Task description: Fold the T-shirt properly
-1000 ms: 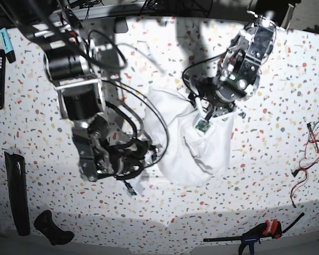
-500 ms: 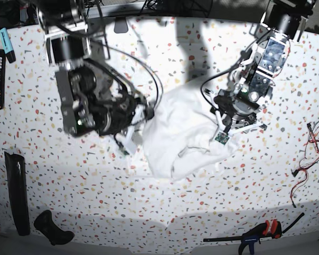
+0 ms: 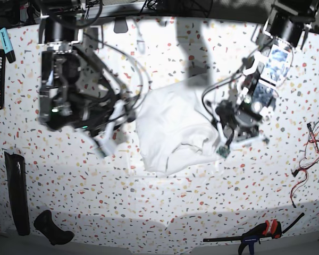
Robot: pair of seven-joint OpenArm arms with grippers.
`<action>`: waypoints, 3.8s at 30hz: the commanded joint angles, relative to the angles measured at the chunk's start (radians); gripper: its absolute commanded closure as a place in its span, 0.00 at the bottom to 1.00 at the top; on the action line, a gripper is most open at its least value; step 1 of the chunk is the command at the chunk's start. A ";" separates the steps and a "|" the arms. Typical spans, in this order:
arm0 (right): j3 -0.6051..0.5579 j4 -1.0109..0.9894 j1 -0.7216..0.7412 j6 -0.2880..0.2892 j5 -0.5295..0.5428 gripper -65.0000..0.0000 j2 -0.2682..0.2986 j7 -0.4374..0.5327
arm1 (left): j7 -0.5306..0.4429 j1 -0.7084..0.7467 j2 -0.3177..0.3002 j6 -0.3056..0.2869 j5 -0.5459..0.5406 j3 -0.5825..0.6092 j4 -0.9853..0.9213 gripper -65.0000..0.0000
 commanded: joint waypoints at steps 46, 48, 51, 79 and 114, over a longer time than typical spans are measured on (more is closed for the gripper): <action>0.308 0.049 0.011 0.008 0.088 0.55 0.134 0.003 | -0.932 -0.157 0.280 -0.468 -0.150 -0.005 -0.607 0.62; 0.308 0.049 0.011 0.008 0.088 0.55 0.134 0.003 | -1.006 -0.158 0.279 -0.468 -0.119 -0.005 -0.685 0.62; 0.308 0.049 0.011 0.008 0.088 0.55 0.134 0.003 | -1.119 -0.151 0.275 -0.468 -0.055 -0.005 -0.801 0.62; 0.308 0.049 0.011 0.008 0.143 0.55 0.134 0.011 | -0.697 -0.142 0.193 -0.582 -0.367 -0.006 -0.368 0.62; 0.332 0.499 -0.417 0.008 0.159 0.55 0.183 0.003 | -0.018 0.563 -0.148 -0.481 -0.573 -0.661 0.506 0.62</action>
